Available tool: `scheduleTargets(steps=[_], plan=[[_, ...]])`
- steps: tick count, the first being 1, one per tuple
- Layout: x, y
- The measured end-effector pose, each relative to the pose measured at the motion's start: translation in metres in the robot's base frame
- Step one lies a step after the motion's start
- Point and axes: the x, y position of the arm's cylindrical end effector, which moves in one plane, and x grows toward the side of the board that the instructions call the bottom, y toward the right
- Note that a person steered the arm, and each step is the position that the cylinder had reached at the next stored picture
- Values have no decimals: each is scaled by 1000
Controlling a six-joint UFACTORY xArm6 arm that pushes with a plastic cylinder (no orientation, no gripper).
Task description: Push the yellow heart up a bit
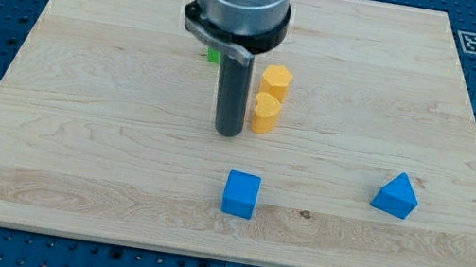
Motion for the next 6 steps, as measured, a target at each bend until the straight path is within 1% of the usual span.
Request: scheduleTargets(steps=[1,2,5,6], plan=[[5,25],[3,31],[-6,26],[-22,26]])
